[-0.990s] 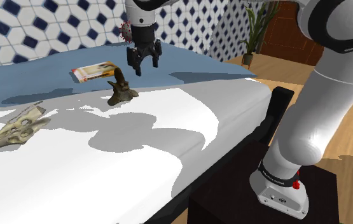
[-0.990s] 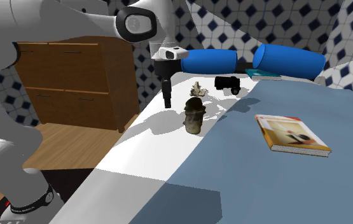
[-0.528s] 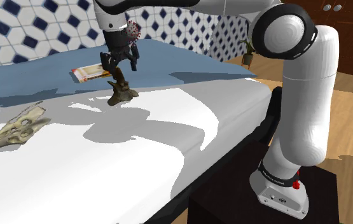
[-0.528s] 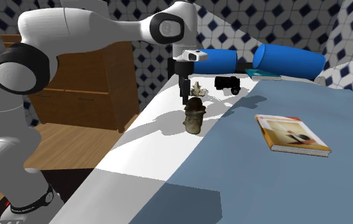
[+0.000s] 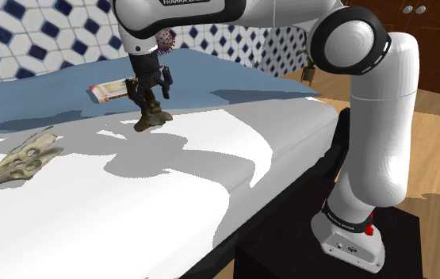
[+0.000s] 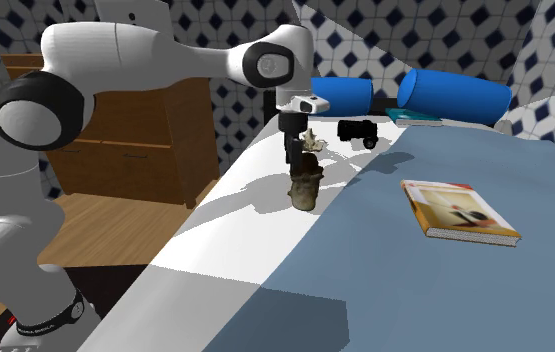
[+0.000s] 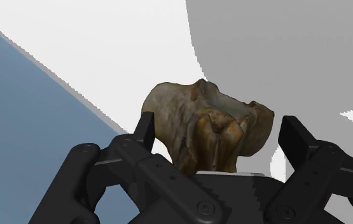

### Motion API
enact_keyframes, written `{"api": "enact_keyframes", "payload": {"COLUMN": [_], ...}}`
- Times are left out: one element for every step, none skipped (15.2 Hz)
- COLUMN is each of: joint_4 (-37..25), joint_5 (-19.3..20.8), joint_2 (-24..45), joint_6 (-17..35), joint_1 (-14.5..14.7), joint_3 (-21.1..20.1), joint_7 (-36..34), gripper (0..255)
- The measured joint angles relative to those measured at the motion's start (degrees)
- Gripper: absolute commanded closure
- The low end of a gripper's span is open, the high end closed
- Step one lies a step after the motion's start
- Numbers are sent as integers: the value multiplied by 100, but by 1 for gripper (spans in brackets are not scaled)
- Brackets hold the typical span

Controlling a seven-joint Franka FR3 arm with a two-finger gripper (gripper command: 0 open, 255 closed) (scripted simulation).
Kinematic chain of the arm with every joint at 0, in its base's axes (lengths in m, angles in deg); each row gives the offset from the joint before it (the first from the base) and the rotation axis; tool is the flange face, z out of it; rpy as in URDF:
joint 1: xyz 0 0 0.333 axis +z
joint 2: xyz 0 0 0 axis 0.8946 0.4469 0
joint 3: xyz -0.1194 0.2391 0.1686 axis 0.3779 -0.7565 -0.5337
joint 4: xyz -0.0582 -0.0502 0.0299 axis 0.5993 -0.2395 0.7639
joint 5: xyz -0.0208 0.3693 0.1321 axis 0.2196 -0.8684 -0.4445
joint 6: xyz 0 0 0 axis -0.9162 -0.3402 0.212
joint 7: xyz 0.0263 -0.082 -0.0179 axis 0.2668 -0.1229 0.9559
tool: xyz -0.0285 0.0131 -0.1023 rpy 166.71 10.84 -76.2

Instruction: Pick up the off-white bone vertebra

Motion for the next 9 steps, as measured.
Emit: {"api": "enact_keyframes", "payload": {"joint_4": [44, 74, 94, 106, 113, 116, 116, 117, 116], "joint_5": [-2, -3, -5, -6, -6, -6, -6, -6, -6], "joint_2": [-8, -17, -24, -31, -35, -36, -36, -36, -36], "joint_6": [36, 59, 72, 80, 84, 87, 87, 87, 87], "joint_1": [0, 0, 0, -1, -2, -3, -3, -3, -3], "joint_3": [-1, -2, -3, -3, -3, -3, -2, -2, -2], "joint_7": [-6, -9, -11, -13, -13, -13, -13, -13, -13], "gripper": [255, 255, 255, 255, 255, 255, 255, 255, 255]}}
